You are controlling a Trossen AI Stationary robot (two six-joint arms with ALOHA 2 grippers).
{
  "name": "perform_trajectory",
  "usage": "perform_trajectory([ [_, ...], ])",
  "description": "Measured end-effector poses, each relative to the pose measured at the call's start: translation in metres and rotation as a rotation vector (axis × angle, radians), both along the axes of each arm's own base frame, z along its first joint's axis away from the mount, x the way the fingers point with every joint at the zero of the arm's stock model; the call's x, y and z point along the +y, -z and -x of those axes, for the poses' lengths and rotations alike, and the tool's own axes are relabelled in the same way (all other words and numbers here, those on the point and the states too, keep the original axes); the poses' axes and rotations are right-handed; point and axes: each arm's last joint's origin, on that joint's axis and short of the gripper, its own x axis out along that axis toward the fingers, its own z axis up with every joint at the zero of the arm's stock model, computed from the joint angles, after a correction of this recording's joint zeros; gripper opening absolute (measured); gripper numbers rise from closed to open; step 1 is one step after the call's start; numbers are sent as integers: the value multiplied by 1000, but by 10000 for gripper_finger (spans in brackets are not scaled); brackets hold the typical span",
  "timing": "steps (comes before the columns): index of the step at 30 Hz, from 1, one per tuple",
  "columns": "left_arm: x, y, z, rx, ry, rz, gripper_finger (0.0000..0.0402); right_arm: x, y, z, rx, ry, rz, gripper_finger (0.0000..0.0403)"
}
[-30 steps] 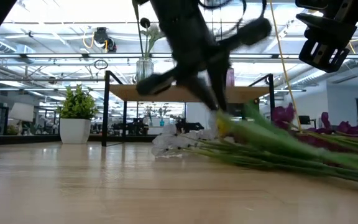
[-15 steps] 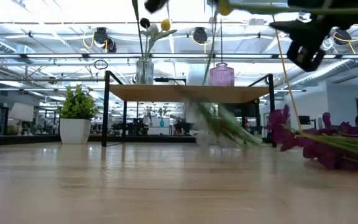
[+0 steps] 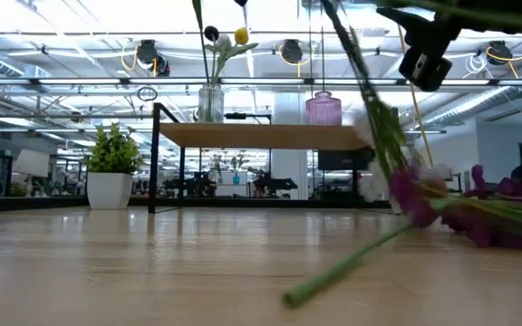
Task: Pick and place flowers into a vace then onto a shelf
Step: Put the yellow tulip into the purple vase
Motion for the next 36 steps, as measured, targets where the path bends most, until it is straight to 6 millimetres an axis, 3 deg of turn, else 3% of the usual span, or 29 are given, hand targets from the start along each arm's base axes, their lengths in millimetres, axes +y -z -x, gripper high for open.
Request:
perform_trajectory([
  [7, 2, 1, 0, 26, 45, 25, 10, -1, 1, 0, 7, 33, 7, 99],
  [13, 0, 2, 1, 46, 99, 53, 65, -2, 3, 0, 21, 38, 24, 11],
  [28, -3, -4, 2, 35, 216, 128, 182, -2, 0, 1, 1, 32, 35, 2],
  [32, -5, -30, 19, -18, 336, 248, 196, -7, -15, 8, -85, 82, 48, 1],
  [36, -6, -63, 45, -102, 368, 261, 197, -18, -33, 18, -205, 185, 120, 1],
])
